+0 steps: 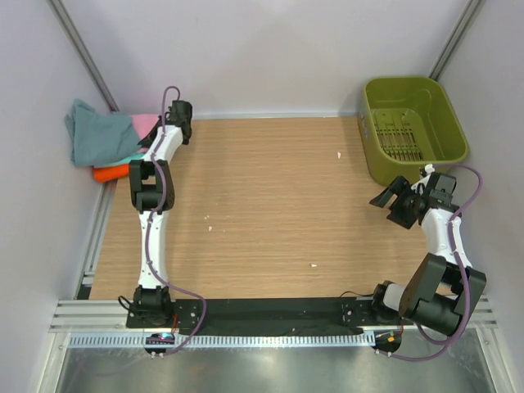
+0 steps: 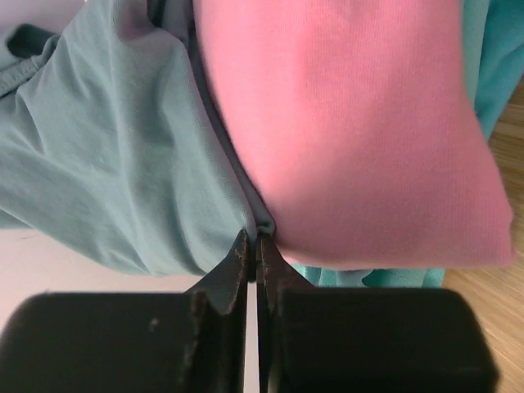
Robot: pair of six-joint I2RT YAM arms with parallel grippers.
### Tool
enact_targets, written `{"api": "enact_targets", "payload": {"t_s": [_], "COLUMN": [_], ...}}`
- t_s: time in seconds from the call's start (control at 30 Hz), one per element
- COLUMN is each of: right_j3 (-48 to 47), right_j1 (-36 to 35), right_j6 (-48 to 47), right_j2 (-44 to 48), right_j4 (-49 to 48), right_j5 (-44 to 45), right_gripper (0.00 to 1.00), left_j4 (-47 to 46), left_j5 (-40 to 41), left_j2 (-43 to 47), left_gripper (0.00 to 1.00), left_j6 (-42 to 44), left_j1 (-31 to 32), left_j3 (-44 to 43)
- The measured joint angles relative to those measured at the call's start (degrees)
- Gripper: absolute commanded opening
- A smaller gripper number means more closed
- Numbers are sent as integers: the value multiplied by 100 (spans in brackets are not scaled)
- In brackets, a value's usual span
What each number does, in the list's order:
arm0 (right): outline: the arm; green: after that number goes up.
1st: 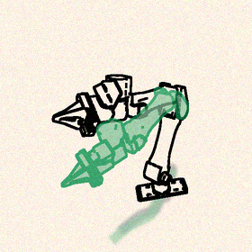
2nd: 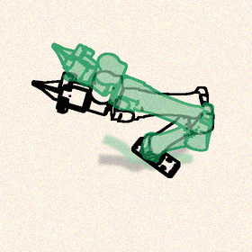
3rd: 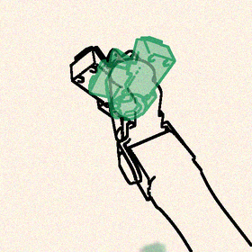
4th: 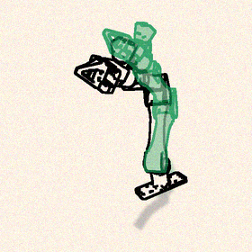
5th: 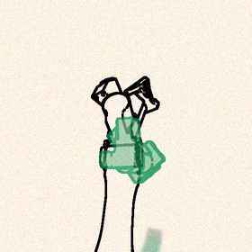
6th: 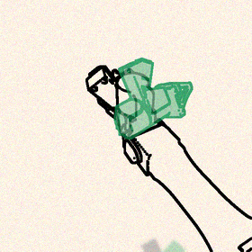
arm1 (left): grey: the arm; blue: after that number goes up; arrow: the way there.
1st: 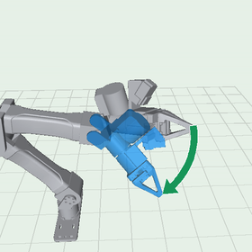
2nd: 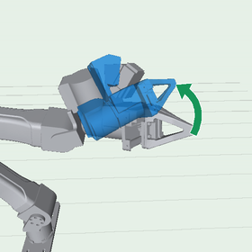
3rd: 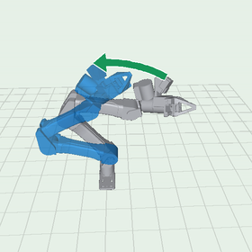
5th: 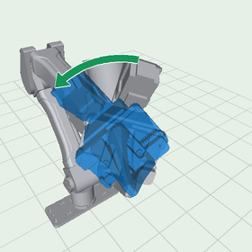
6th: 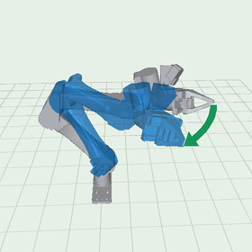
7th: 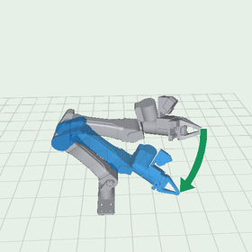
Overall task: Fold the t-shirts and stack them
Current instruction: Neatly place the folded tshirt to the corner
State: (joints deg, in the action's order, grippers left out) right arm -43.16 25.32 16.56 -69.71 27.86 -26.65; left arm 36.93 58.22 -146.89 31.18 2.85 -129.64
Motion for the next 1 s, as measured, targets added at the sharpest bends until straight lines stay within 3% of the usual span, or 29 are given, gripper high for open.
{"api": "enact_targets", "payload": {"t_s": [0.2, 0.93, 0.97, 1.0], "right_j3": [7, 302, 313, 328], "right_j1": [24, 74, 74, 76], "right_j6": [-26, -90, -94, -98], "right_j2": [24, 125, 125, 125], "right_j4": [-2, -79, -92, -103], "right_j5": [17, 57, 57, 57], "right_gripper": [81, 81, 81, 81], "left_j4": [278, 769, 767, 769], "left_j5": [-247, -643, -643, -621], "left_j2": [31, 1335, 1335, 1333], "left_gripper": [0, 0, 4, 22], "left_j6": [-254, -855, -859, -859], "left_j1": [28, 859, 839, 800], "left_j3": [-55, 1029, 1034, 1034]}}
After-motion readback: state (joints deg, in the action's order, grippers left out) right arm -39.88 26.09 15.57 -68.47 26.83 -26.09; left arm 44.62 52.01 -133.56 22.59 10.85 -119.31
